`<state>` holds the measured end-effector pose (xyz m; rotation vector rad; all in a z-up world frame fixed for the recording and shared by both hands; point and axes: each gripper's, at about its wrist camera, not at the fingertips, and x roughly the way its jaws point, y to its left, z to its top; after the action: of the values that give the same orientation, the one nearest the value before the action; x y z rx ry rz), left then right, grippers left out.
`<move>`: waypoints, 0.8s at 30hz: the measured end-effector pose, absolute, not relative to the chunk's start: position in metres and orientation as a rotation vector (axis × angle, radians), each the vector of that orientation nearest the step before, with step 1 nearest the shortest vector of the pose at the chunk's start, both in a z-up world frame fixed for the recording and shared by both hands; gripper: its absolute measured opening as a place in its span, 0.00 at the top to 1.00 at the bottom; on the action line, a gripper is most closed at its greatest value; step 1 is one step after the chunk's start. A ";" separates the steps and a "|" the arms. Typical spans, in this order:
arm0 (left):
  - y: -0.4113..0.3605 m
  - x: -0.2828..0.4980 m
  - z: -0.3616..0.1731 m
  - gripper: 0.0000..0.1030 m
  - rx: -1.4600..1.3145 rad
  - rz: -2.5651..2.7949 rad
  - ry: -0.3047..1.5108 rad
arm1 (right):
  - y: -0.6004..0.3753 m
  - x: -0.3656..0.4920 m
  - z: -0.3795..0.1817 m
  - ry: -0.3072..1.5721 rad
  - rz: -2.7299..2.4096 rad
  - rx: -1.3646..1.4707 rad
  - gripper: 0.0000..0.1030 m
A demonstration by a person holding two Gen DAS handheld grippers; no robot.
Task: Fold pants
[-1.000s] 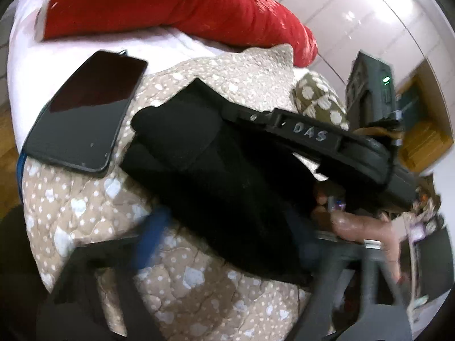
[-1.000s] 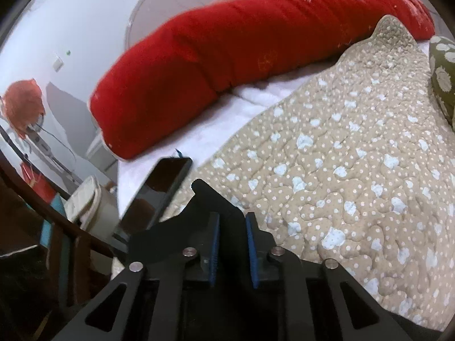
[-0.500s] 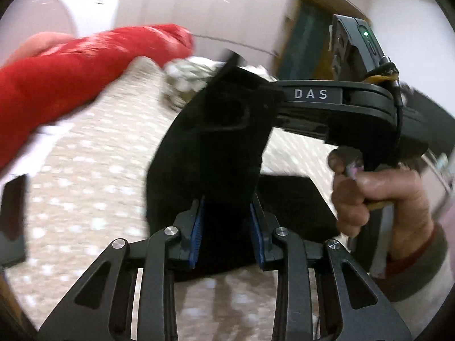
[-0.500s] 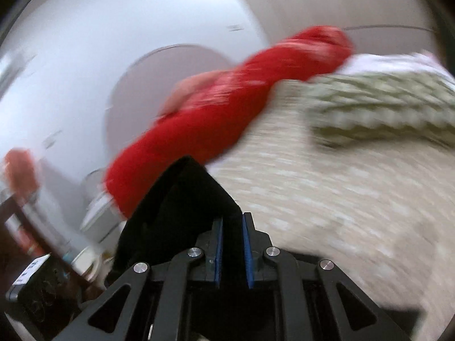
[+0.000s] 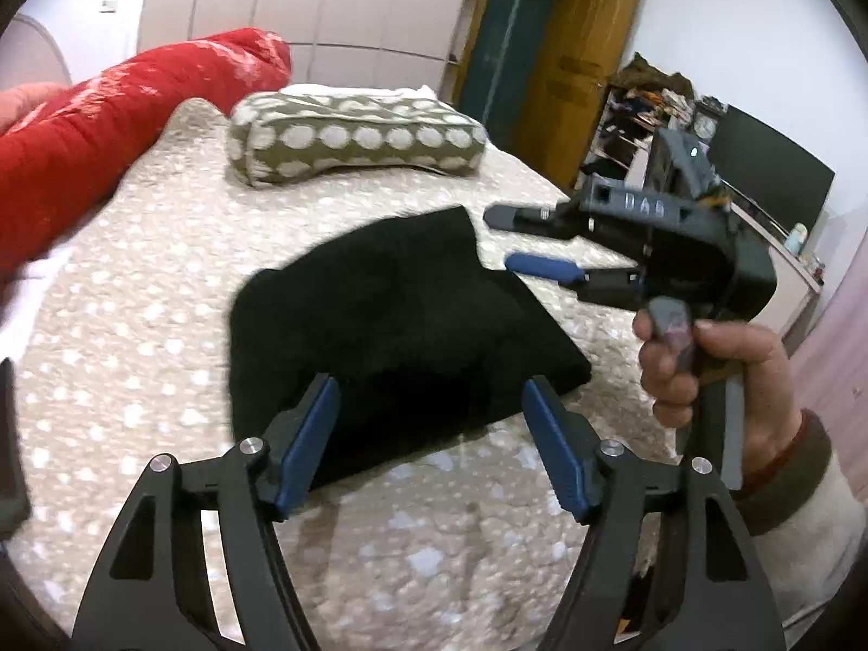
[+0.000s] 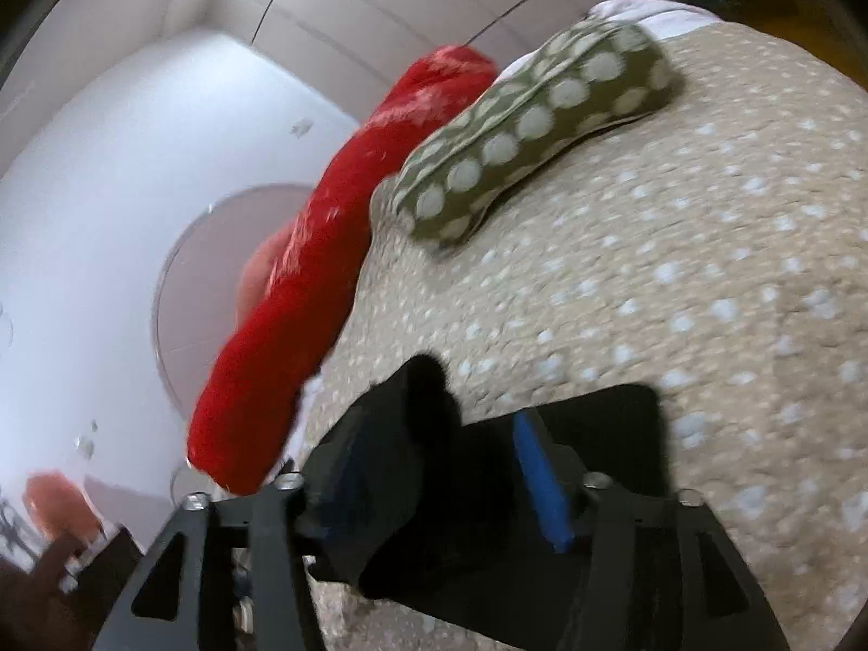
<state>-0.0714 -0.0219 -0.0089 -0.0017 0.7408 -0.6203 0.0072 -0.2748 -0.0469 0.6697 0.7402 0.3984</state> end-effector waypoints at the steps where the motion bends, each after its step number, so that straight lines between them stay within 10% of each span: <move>1: -0.014 -0.069 -0.009 0.31 -0.008 -0.597 0.739 | -0.265 0.011 -0.048 0.764 0.384 0.630 0.39; 5: 0.009 -0.054 -0.012 0.31 -0.062 -0.506 0.777 | -0.233 0.025 -0.064 0.836 0.374 0.547 0.40; 9: 0.031 -0.044 -0.010 0.31 -0.122 -0.424 0.791 | -0.208 0.015 -0.046 0.793 0.415 0.440 0.92; 14: 0.046 -0.039 0.005 0.31 -0.137 -0.363 0.743 | -0.214 -0.028 0.043 0.547 0.499 0.343 1.00; 22: 0.020 -0.026 -0.024 0.31 -0.099 -0.378 0.830 | -0.258 -0.031 -0.004 0.702 0.322 0.334 0.97; 24: 0.023 -0.027 -0.024 0.31 -0.099 -0.376 0.831 | -0.257 -0.027 -0.015 0.710 0.389 0.398 0.52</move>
<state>-0.0272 0.0232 -0.0241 -0.0990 0.8314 -0.3759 -0.0265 -0.2573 -0.0146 0.3984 0.7103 0.3887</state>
